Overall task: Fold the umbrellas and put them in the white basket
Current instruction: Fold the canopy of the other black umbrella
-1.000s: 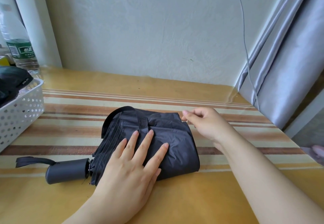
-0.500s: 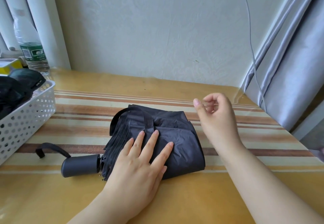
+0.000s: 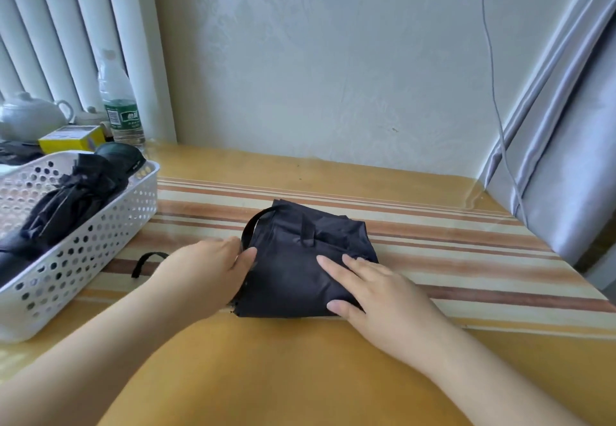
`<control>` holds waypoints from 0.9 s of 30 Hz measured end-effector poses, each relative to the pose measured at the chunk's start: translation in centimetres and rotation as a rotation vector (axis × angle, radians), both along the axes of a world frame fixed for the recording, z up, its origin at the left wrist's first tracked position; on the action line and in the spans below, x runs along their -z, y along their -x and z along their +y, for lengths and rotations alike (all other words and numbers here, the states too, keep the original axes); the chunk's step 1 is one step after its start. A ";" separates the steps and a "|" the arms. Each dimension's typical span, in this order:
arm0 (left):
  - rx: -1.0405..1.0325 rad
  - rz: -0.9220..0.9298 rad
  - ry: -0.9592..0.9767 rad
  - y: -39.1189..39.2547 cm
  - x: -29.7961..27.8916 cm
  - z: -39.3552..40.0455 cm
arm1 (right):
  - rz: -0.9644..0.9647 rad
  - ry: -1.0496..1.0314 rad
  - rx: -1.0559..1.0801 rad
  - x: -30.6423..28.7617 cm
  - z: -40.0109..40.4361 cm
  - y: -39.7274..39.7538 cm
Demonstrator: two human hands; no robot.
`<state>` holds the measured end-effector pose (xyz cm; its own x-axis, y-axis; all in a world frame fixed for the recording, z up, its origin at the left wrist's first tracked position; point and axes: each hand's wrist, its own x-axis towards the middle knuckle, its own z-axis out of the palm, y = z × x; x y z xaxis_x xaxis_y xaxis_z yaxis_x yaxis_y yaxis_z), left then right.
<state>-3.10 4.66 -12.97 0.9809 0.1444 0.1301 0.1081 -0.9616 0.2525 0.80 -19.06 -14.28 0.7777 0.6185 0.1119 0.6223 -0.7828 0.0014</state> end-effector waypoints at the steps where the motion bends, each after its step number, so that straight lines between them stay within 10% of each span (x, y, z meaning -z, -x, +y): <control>1: 0.005 0.058 0.026 0.3 0.3 0.3 | -0.020 0.024 -0.003 0.4 0.6 0.6; 11: 0.058 -0.462 -0.087 2.1 5.0 -0.5 | 0.083 0.088 -0.074 0.7 3.5 0.8; 18: 0.214 -0.418 -0.010 3.1 5.2 -0.1 | 0.459 0.059 -0.081 -1.3 1.2 0.1; 27: 0.550 -0.167 -0.181 2.5 2.1 -3.4 | 0.450 0.010 -0.087 -0.7 1.2 0.4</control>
<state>-5.61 1.23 -15.10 0.8698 -0.4172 0.2635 -0.4443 -0.8945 0.0501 0.43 -17.82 -13.59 0.6926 0.6831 -0.2318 0.6261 -0.7289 -0.2771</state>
